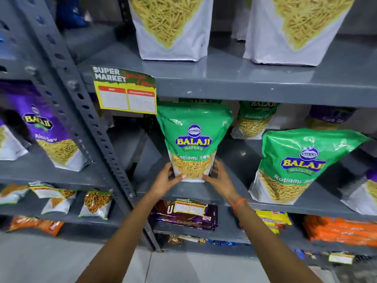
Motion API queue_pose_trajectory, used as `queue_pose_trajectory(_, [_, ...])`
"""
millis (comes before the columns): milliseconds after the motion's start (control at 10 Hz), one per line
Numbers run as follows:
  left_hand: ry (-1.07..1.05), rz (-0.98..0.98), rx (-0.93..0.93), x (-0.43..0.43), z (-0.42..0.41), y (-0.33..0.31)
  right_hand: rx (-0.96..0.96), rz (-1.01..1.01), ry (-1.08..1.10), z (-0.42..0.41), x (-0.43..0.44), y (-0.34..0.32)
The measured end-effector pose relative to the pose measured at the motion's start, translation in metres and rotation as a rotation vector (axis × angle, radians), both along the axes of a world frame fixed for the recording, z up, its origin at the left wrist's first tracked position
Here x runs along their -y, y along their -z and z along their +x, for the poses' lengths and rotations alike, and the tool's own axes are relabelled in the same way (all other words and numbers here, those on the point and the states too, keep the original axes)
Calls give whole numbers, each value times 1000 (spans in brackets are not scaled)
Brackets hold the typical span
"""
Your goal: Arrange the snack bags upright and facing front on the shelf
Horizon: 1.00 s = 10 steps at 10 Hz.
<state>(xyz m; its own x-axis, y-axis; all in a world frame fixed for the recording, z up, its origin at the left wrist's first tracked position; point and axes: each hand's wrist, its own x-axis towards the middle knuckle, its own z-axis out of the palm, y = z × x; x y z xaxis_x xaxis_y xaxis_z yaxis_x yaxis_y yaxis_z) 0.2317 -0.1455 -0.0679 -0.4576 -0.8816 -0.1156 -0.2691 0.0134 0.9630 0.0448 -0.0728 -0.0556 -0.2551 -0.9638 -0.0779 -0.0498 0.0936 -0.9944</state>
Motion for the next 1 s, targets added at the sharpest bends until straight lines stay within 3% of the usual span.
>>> queue_pose_trajectory(700, [-14, 15, 138, -41, 23, -4, -184, 108, -5, 16, -52, 6])
queue_pose_trajectory(800, [-37, 58, 217, -51, 17, -21, -362, 148, -20, 14, -51, -3])
queue_pose_trajectory(900, [-129, -83, 623, -78, 0, -46, -761, 234, -92, 6, -52, -19])
queue_pose_trajectory(1000, [-259, -220, 906, -104, -29, -83, -869, 296, -221, -2, -60, -54])
